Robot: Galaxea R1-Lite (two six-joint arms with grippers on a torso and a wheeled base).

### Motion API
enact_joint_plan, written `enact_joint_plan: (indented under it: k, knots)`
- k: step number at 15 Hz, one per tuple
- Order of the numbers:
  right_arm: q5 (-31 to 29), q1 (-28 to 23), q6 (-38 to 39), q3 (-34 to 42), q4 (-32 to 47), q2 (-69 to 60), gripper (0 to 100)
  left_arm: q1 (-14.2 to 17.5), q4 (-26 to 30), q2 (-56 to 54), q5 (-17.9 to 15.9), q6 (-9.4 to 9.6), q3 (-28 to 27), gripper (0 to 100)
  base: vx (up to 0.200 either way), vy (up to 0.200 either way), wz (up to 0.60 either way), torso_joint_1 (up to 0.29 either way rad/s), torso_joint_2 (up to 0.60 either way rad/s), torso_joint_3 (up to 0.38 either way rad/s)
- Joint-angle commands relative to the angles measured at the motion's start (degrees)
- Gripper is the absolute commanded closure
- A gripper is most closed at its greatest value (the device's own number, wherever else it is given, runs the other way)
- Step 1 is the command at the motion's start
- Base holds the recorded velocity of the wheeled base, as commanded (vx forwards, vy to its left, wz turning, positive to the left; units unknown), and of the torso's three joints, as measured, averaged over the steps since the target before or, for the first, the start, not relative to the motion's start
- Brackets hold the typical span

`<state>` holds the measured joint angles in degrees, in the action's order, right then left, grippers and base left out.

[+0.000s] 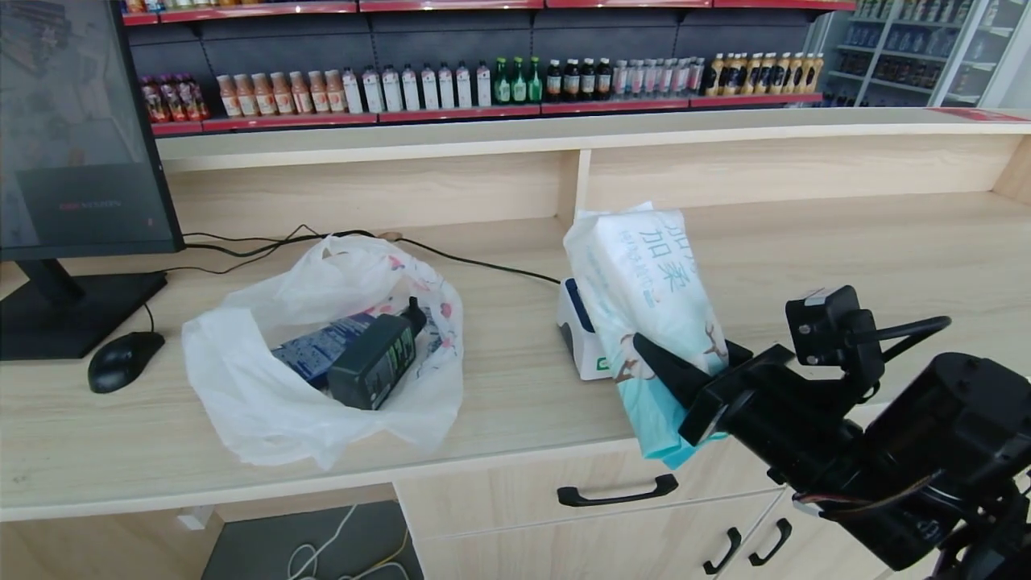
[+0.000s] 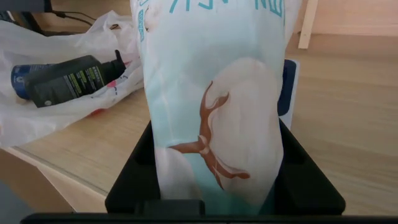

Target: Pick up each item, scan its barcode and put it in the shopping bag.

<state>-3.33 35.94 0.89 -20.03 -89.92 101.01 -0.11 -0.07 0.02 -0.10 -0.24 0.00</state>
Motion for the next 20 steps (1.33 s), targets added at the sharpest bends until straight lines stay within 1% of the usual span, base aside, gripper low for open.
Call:
enact_joint_plan:
  k: [1,9,11,17,20]
  knots:
    - [0.0,-0.3,0.0,-0.5,-0.1,1.0,100,0.0,0.0,0.0,0.0,-0.02,0.0,0,0.000,0.000,0.00,0.000,0.00,0.000]
    - [0.0,-0.3,0.0,-0.2,-0.1,1.6,100,0.0,0.0,0.0,0.0,-0.02,0.0,0,0.000,0.000,0.00,0.000,0.00,0.000]
    - [-1.9,-1.1,0.3,-0.5,-0.1,1.6,100,0.0,0.0,0.0,0.0,-0.02,0.0,0,0.000,0.000,0.00,0.000,0.00,0.000]
    - [-1.9,-1.7,0.5,0.2,-0.1,1.8,100,0.0,0.0,0.0,0.0,-0.11,0.0,0,0.000,0.000,0.00,0.000,0.00,0.000]
    - [-1.9,-1.1,0.3,-1.2,-0.1,1.0,100,0.0,0.0,0.0,0.0,-0.11,0.0,0,0.000,0.000,0.00,0.000,0.00,0.000]
